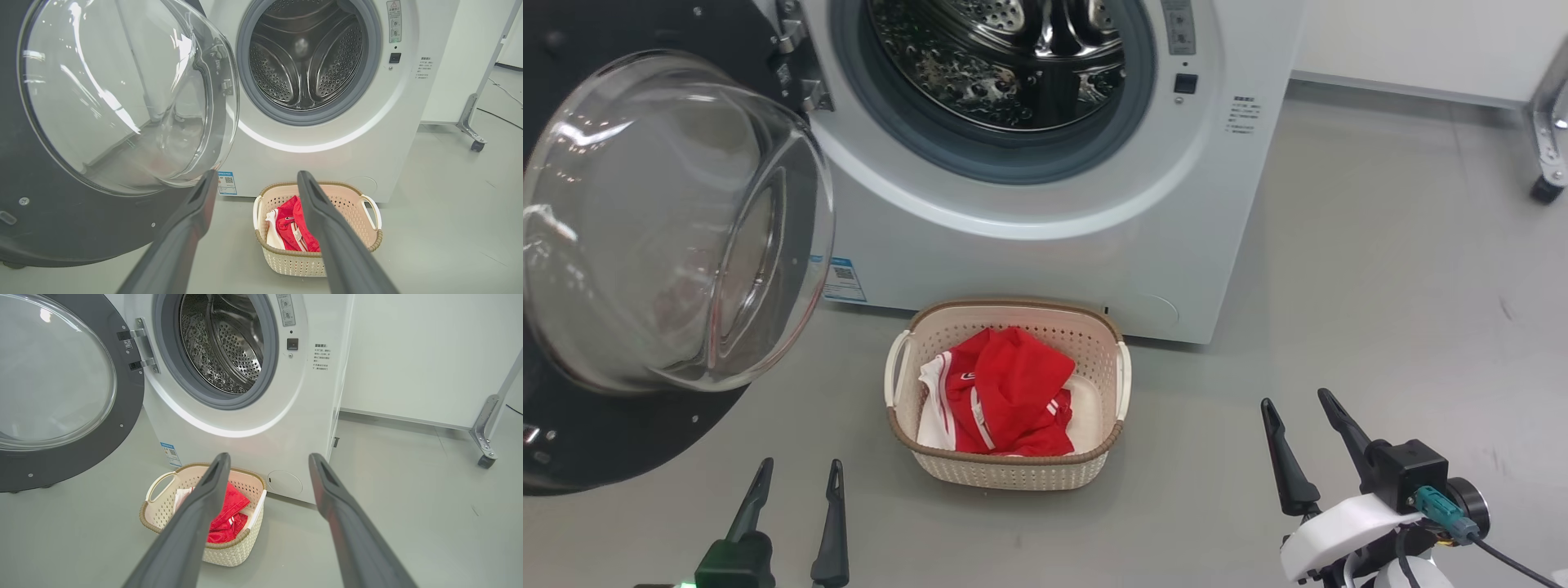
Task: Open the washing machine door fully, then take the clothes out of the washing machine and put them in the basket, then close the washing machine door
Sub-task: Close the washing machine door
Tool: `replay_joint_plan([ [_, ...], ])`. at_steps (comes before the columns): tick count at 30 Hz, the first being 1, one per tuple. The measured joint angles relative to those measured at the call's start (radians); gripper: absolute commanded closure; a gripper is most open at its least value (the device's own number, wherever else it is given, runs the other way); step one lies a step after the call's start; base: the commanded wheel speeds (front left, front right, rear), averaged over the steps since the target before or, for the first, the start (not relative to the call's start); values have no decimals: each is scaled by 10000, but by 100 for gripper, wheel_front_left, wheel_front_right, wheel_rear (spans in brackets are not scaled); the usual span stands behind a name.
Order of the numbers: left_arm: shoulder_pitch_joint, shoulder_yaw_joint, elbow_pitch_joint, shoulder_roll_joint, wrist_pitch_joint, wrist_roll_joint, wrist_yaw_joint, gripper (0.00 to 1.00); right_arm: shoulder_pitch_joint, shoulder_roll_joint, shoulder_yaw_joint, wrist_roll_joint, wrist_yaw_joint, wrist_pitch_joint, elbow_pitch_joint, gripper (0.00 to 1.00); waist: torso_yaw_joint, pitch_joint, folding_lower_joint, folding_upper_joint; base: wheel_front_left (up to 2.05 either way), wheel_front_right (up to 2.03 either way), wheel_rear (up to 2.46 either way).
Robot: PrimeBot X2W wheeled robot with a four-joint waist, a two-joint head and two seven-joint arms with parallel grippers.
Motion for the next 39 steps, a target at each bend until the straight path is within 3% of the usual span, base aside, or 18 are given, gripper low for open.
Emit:
replay_joint_plan([
  [20,3,334,-8,0,-2,12,113,0,42,36,136,-71,17,0,-38,0,2186,11,0,0,0,0,0],
  [39,21,456,-52,0,-35,-67,117,0,41,56,309,-98,104,0,86,0,2435,14,0,0,0,0,0],
])
